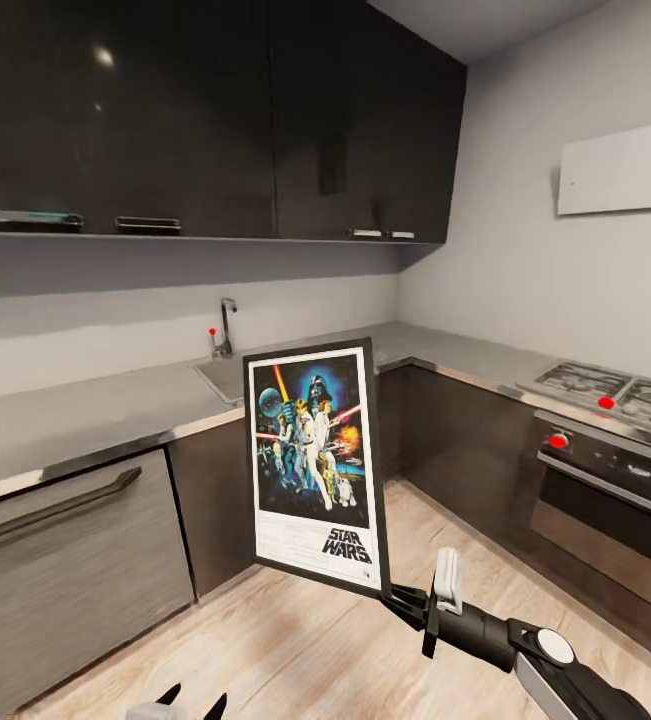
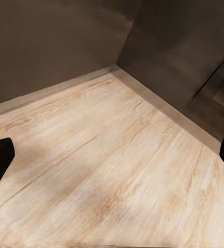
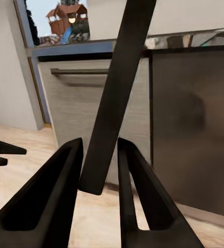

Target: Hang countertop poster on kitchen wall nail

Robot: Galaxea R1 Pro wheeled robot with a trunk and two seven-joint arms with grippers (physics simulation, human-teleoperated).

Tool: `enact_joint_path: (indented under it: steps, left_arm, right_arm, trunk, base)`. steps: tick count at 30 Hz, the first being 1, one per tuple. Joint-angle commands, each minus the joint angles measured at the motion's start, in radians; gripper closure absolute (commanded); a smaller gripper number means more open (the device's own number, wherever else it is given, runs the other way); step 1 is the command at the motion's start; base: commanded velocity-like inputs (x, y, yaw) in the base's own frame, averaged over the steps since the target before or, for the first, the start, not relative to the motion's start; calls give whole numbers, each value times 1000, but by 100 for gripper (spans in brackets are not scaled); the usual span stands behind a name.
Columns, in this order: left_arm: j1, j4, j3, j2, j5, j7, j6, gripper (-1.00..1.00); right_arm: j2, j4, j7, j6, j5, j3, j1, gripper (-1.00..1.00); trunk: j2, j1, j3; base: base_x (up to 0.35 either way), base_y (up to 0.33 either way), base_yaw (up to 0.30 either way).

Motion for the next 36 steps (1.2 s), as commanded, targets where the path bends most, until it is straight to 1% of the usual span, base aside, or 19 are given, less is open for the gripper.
enact_joint_path:
  steps: [1, 23, 27, 32, 36]
  left_arm:
    - [-3, -1, -6, 0, -2, 10, -5, -100]
    - [-3, -1, -6, 2, -1, 11, -6, -100]
    - [-3, -1, -6, 2, 7, 11, -6, -100]
    - [-3, 0, -6, 2, 10, 11, -6, -100]
    - [-3, 1, -6, 2, 11, 11, -6, -100]
  right_arm:
    - [-1, 1, 1, -5, -7, 4, -1, 100]
    - [-1, 2, 1, -5, -7, 4, -1, 100]
    - [-1, 2, 1, -5, -7, 4, -1, 100]
    - [-1, 2, 0, -5, -7, 4, -1, 100]
    - [-1, 2, 1, -5, -7, 4, -1, 100]
  trunk:
    - [-1, 0, -1]
    - [-1, 0, -1]
    - [-1, 0, -1]
    - [-1, 0, -1]
    - [-1, 0, -1]
  base:
    - [-222, 0, 286]
    - [-310, 0, 287]
    - [-128, 0, 287]
    - [-60, 7, 287]
    - [-188, 78, 288]
